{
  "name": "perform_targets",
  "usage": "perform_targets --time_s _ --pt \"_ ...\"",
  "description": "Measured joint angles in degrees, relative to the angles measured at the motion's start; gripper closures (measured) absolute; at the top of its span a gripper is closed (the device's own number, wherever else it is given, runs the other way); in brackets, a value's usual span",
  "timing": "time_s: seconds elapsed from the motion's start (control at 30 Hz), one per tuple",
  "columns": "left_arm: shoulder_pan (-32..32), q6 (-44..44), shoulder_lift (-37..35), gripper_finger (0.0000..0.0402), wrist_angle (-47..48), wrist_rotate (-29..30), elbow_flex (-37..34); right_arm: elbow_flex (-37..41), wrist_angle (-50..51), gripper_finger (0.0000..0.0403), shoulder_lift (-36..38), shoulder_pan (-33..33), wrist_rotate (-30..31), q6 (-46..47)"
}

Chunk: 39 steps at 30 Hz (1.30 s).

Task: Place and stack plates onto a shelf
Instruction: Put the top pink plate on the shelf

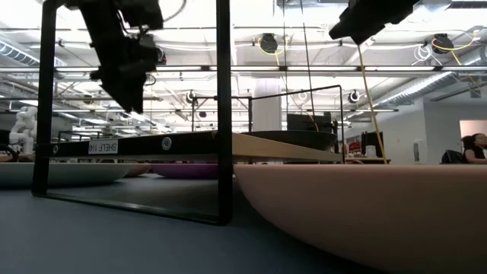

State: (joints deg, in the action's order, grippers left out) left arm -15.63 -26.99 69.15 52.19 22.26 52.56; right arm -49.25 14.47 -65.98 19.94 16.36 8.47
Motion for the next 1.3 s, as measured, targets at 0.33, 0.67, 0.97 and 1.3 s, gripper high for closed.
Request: perform_targets --time_s 0.33,0.67,0.97,1.3 --pt "-1.72 1.07 10.91 0.0167 0.54 -7.03 -0.02 0.0 0.01 0.0403 0.0 0.02 0.0 0.03" --pt "-3.06 4.02 14.14 0.0167 -3.26 -7.67 0.0 0.0 0.69 0.0403 0.0 0.22 -0.11 2.84" --pt "-7.94 5.64 14.13 0.0167 -11.21 -10.66 -6.58 0.0 0.62 0.0403 0.0 2.07 -0.07 2.84" --pt "-8.27 5.47 14.13 0.0167 -18.91 -9.53 -13.67 0.0 0.58 0.0403 0.0 2.34 0.0 2.69"
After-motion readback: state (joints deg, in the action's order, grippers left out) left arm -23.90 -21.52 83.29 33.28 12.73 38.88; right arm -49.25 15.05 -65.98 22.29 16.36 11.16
